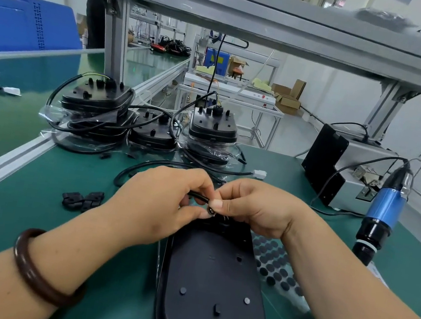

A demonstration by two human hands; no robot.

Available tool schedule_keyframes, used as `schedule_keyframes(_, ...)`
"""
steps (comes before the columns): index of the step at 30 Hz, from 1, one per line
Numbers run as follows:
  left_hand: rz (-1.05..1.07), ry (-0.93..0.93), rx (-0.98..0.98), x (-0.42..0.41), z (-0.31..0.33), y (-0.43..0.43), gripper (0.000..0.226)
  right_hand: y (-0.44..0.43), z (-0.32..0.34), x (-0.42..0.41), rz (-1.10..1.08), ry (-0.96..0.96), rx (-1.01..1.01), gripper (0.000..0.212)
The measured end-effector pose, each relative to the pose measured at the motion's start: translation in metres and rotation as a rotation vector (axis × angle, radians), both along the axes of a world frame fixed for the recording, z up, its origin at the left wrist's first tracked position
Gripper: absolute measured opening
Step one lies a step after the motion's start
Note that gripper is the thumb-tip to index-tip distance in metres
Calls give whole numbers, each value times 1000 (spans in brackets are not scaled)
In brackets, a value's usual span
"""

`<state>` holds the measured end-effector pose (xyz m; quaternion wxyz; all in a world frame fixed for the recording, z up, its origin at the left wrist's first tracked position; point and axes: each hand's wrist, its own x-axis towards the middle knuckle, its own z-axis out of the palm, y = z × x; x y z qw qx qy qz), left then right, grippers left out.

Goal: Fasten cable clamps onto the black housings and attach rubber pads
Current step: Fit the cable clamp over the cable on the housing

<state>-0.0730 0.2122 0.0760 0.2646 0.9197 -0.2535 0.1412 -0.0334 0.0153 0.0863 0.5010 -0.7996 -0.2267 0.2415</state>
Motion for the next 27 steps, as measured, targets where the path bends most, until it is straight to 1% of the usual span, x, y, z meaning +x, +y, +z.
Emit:
schedule_keyframes(2,16,24,-32,1,-1,2,21,-1,-2,-1,-16,-22,21,15)
schedule_keyframes(5,28,76,-79,3,-1,3,14,0,-1,-4,-30,-102,-35,13)
schedule_keyframes(8,-60,172,-185,5,3,4,20,2,1,-5,-28,-148,-119,14)
schedule_keyframes(10,-107,259,-241,6,4,5,19,3,2,-5,-26,-158,-159,12)
schedule_keyframes(15,-129,330,-227,9,2,5,10,6,8,-4,11,-170,-210,11)
schedule_keyframes(18,-124,358,-238,10,2,5,9,9,10,-2,12,-150,-232,8)
schedule_keyframes(20,-129,386,-251,10,2,5,9,10,9,-1,-6,-125,-238,17)
schedule_keyframes(22,-134,403,-263,10,2,4,11,10,9,-1,-4,-91,-203,13)
schedule_keyframes(24,-118,385,-251,10,3,4,14,10,9,0,2,-71,-198,7)
schedule_keyframes(27,-66,334,-205,9,4,4,13,9,11,2,-9,-75,-227,16)
